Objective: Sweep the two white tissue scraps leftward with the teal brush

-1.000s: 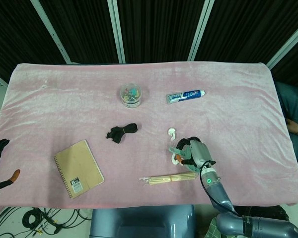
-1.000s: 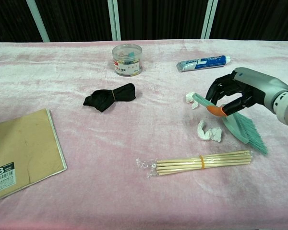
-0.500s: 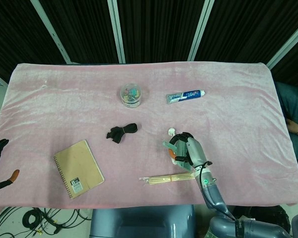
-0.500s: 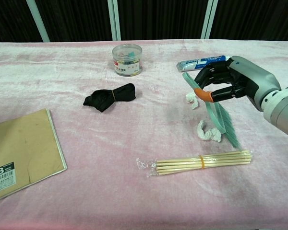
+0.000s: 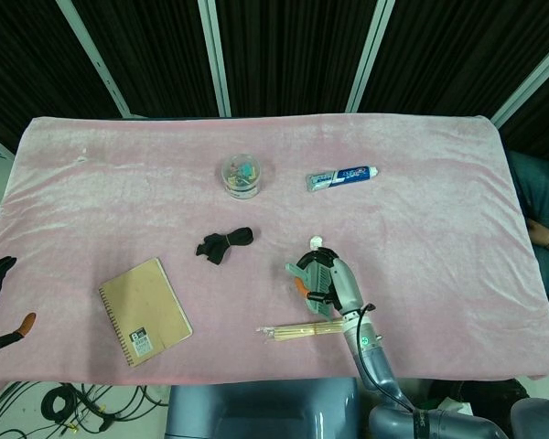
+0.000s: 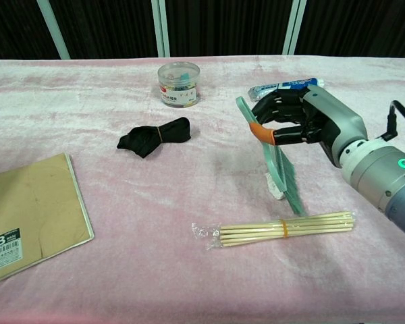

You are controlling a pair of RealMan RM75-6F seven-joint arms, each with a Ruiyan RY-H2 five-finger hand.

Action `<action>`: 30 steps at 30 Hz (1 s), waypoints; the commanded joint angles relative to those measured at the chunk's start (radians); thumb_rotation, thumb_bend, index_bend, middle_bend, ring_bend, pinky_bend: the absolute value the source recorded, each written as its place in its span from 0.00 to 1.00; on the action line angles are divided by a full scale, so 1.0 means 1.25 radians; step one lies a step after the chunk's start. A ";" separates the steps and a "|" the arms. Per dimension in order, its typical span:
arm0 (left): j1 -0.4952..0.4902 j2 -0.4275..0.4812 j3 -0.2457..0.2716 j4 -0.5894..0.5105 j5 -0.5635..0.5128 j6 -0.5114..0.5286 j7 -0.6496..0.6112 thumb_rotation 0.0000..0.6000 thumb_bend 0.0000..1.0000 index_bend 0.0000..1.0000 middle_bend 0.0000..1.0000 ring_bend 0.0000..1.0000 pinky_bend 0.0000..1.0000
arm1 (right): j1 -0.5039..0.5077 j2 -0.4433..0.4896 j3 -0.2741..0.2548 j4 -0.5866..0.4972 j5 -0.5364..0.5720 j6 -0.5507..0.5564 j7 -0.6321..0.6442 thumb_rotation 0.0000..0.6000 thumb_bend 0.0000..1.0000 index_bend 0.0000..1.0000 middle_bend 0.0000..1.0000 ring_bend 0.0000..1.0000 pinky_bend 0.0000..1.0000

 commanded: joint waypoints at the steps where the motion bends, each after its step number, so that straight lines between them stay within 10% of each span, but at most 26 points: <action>1: 0.000 0.000 0.000 0.000 0.000 -0.001 -0.001 1.00 0.29 0.08 0.09 0.00 0.02 | 0.010 -0.019 0.034 0.004 -0.007 -0.021 0.082 1.00 0.35 0.66 0.56 0.28 0.12; 13: 0.000 0.005 0.000 -0.005 -0.005 -0.006 -0.007 1.00 0.29 0.08 0.09 0.00 0.02 | 0.007 0.051 0.102 -0.070 -0.040 -0.108 0.388 1.00 0.35 0.67 0.56 0.28 0.12; 22: 0.000 0.005 0.000 -0.006 -0.006 -0.006 -0.006 1.00 0.29 0.08 0.09 0.00 0.02 | 0.046 0.085 0.159 0.086 -0.092 -0.095 0.442 1.00 0.36 0.67 0.56 0.28 0.12; 30: -0.001 0.002 -0.002 -0.010 -0.011 -0.008 0.007 1.00 0.29 0.08 0.09 0.00 0.02 | 0.077 0.070 0.130 0.283 -0.135 -0.069 0.431 1.00 0.36 0.67 0.56 0.28 0.12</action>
